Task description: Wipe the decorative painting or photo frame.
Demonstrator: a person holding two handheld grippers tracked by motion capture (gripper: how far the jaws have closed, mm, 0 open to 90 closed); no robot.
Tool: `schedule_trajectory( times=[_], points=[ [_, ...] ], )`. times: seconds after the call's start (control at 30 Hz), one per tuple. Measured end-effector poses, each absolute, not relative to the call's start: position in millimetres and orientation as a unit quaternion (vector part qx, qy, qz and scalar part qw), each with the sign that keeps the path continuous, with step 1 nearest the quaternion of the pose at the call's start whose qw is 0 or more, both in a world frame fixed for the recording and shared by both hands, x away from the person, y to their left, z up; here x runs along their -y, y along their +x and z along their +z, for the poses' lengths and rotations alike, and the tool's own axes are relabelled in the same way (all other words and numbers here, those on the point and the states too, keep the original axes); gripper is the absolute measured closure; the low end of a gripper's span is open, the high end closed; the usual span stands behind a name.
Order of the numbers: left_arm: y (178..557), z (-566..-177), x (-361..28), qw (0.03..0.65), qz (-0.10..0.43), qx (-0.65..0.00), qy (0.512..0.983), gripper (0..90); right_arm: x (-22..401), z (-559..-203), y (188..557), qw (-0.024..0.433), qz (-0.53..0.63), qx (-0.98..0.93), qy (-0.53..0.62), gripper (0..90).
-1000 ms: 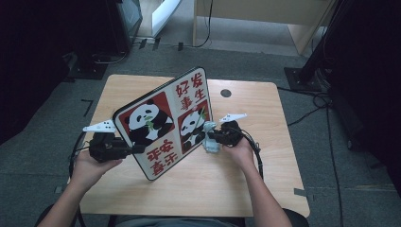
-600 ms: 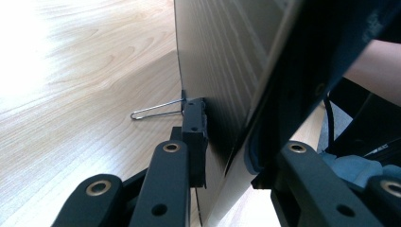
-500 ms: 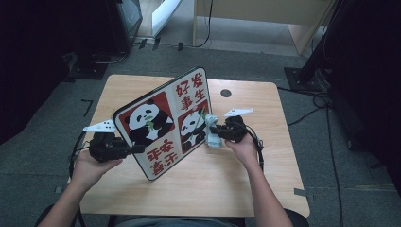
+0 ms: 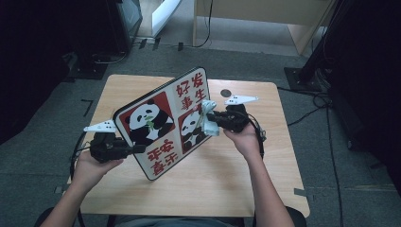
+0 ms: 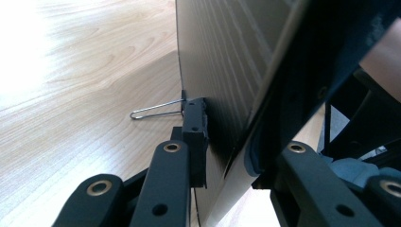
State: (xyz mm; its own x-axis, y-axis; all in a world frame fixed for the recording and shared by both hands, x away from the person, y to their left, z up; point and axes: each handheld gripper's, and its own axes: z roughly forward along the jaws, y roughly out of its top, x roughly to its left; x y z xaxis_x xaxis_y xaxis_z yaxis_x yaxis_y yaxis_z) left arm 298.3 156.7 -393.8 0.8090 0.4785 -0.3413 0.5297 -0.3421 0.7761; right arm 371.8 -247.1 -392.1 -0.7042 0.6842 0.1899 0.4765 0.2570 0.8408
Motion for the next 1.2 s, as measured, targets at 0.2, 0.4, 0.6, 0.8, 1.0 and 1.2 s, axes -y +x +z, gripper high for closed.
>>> schedule_trajectory(
  times=[0.2, 0.4, 0.6, 0.8, 1.0, 1.2],
  points=[
    [297, -394, -156, 0.484, -0.027, -0.308, 0.819, 75.3, 237, -371, 371, 0.108, 0.495, -0.787, 0.353, 78.7],
    [296, -395, -156, 0.484, -0.026, -0.309, 0.818, 75.2, 226, -354, 372, 0.113, 0.49, -0.798, 0.333, 78.6],
    [297, -395, -156, 0.484, -0.029, -0.309, 0.818, 75.3, 218, -331, 377, 0.113, 0.499, -0.798, 0.32, 78.6],
    [298, -395, -156, 0.484, -0.029, -0.308, 0.818, 75.3, 205, -301, 382, 0.118, 0.503, -0.803, 0.297, 78.6],
    [298, -395, -156, 0.484, -0.029, -0.306, 0.819, 75.4, 187, -277, 385, 0.129, 0.501, -0.81, 0.276, 78.5],
    [298, -394, -155, 0.482, -0.03, -0.309, 0.819, 75.6, 179, -277, 390, 0.129, 0.499, -0.811, 0.279, 78.2]
  ],
)
